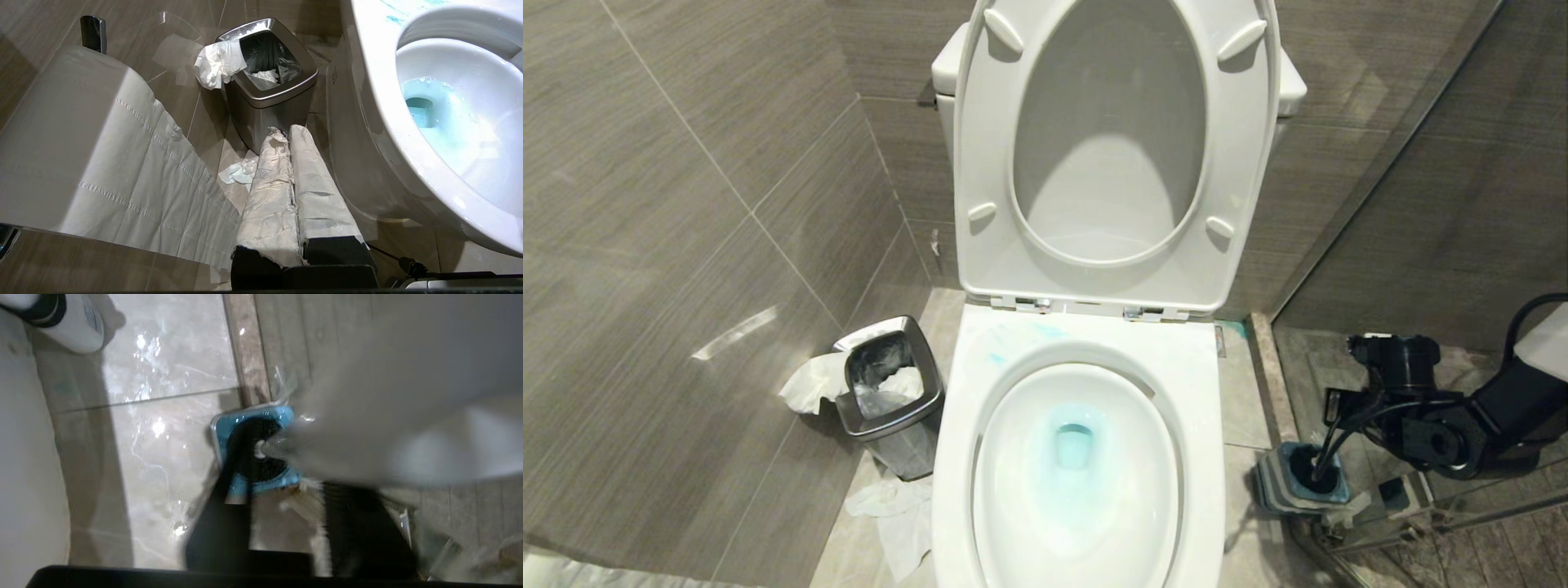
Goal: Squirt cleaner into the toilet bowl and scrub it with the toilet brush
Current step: Put the toilet brush back
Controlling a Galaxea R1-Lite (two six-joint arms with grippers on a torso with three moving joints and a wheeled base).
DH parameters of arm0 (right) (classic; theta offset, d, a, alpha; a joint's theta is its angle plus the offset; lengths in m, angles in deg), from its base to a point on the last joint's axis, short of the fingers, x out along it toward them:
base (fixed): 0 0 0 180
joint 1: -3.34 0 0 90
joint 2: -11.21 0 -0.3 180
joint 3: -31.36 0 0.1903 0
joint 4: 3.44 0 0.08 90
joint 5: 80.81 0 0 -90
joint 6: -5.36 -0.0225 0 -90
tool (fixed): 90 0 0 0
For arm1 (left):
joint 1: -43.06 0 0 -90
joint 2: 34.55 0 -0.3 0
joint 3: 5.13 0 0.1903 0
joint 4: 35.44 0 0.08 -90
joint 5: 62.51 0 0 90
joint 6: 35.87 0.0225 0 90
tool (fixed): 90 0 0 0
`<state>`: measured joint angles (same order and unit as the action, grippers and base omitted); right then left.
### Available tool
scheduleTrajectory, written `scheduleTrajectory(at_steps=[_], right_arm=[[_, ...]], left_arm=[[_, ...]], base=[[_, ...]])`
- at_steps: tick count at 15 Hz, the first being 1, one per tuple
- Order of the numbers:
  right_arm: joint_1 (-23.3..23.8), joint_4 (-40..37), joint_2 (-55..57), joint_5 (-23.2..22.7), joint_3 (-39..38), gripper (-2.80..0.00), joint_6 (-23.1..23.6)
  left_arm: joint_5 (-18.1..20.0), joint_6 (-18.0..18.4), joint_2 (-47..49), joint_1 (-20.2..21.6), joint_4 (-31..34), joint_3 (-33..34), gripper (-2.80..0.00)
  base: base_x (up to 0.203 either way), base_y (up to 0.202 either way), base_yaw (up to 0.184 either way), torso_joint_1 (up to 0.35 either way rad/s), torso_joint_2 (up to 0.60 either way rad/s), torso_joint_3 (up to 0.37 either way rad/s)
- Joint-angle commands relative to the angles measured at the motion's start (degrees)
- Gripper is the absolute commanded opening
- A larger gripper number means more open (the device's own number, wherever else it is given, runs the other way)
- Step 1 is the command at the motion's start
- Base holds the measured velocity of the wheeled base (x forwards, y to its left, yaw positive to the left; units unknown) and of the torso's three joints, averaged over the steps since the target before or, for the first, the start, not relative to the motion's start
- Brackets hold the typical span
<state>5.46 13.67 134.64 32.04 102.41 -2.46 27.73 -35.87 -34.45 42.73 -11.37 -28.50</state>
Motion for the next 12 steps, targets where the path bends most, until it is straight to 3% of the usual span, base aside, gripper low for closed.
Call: scheduleTrajectory(at_steps=[1,6,12], right_arm=[[-0.02,0.30,0.05,0.09,0.05,0.00,0.08],[-0.01,0.33,-1.77,-1.60,-2.15,0.00,0.48],[-0.10,0.38,-7.49,-2.80,-11.55,0.00,1.71]], left_arm=[[0.02,0.00,-0.02,-0.02,0.00,0.00,-2.80],[0.02,0.00,-0.02,-0.02,0.00,0.00,-2.80],[0.02,0.00,-0.02,-0.02,0.00,0.00,-2.80]], base=[[0.000,0.000,0.000,0.000,0.00,0.000],[0.000,0.000,0.000,0.000,0.00,0.000],[0.000,0.000,0.000,0.000,0.00,0.000]])
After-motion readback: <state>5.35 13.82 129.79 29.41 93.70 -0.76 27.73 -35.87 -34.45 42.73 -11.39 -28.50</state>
